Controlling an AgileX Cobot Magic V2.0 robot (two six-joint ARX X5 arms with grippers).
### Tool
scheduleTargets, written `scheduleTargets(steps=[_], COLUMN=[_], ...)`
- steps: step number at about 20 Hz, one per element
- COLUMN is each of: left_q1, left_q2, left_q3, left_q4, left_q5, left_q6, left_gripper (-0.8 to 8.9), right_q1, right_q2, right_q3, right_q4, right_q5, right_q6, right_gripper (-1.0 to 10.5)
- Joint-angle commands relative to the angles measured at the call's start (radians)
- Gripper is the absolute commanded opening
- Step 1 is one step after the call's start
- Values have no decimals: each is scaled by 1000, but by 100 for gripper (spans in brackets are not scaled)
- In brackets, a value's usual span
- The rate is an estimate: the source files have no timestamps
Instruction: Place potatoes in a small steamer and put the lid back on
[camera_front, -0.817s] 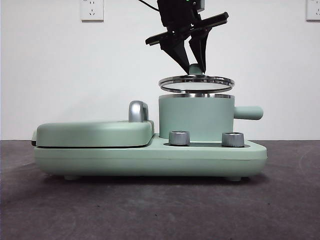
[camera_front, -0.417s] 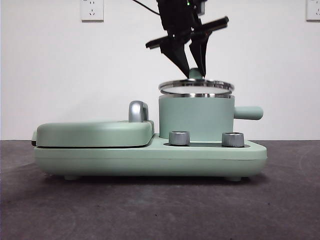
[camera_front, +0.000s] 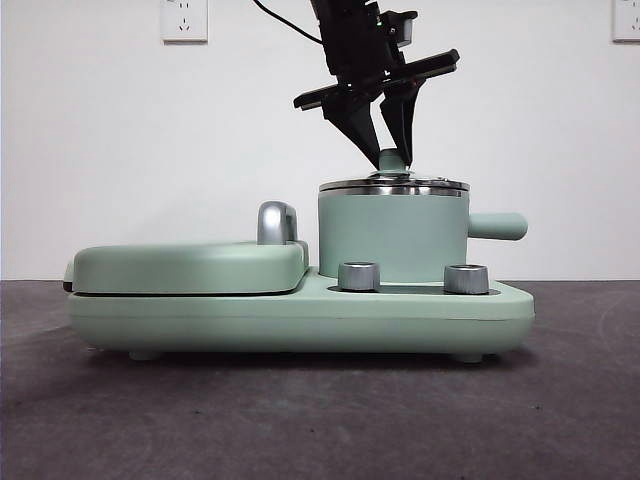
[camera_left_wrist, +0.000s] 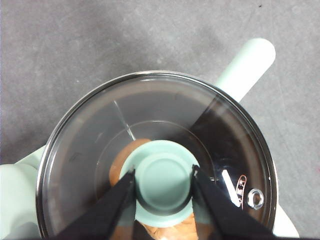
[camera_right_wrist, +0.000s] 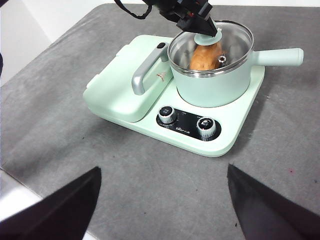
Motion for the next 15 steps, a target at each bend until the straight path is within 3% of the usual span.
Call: scheduleTargets(steps=[1, 3, 6, 11, 13, 15], left_q1=[-9, -14, -15, -11, -5, -5], left_q2=[40, 40, 40, 40, 40, 40], left_q3=[34, 35, 34, 39, 68, 129], left_q4=[-8, -26, -33, -21, -34, -75], left_q5=[-2, -2, -2, -2, -2, -2], left_q6=[58, 110, 120, 106, 81, 66], left_gripper=[5, 5, 42, 443, 507, 507], right_q1=[7, 7, 7, 7, 7, 7], right_q2=[2, 2, 2, 2, 2, 2], right_q3=[10, 10, 10, 10, 10, 10], right_q4=[11, 13, 13, 13, 13, 13], right_q5=[-2, -2, -2, -2, -2, -2], right_q6=[11, 11, 11, 19, 18, 18], right_gripper=[401, 401, 401, 401, 401, 401])
